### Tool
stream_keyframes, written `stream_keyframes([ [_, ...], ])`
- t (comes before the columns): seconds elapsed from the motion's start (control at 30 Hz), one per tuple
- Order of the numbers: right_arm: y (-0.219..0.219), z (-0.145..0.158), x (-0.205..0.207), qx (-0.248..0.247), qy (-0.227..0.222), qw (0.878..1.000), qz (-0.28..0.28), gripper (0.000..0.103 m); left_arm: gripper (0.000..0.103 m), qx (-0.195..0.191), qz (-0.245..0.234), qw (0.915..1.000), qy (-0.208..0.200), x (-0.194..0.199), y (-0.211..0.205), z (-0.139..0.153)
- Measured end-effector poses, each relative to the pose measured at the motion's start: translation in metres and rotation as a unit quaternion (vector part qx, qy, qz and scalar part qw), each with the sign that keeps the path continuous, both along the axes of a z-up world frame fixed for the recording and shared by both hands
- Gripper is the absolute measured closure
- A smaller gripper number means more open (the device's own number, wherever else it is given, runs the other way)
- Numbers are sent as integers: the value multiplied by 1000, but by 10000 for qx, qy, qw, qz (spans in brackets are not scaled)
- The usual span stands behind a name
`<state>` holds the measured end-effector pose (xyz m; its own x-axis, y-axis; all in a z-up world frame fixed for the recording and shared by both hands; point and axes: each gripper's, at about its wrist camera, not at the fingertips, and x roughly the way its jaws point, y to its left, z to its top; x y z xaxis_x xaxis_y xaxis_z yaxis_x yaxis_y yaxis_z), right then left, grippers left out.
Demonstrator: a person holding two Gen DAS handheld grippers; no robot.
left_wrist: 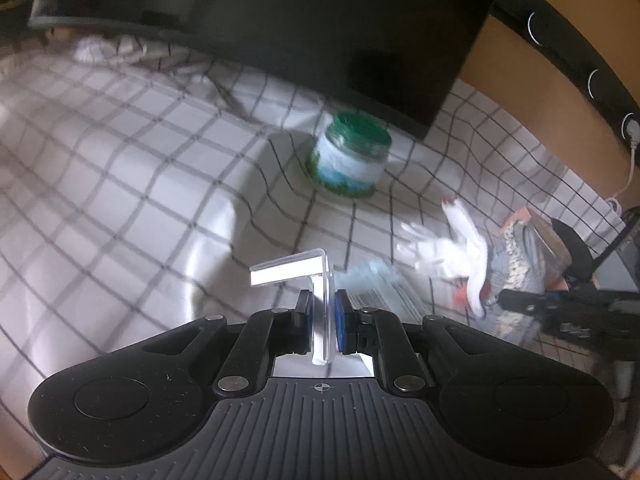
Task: Organize soft objects
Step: 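Carry acrylic piece and gray sock into the pink box and open both tools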
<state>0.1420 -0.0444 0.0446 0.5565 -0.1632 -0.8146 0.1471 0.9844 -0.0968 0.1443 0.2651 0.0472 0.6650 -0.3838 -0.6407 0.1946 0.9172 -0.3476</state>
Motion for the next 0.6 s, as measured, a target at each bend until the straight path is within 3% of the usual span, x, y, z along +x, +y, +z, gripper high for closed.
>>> stream_keyframes([
  [0.17,-7,58,23,225,-553,9980,190,92,89,296,5,9987,-426,19,-2,35],
  [0.33,-43,135,37,448,-1171,9921,59,92,89,469,-138,9934,-1033,43,-17,89],
  [0.47,-71,181,30,-31,-1600,9871,-88,92,89,530,-348,9849,-1611,61,-44,131],
  [0.6,-95,206,10,-426,-1809,9820,-340,92,89,470,-725,9764,-1979,73,-87,156],
])
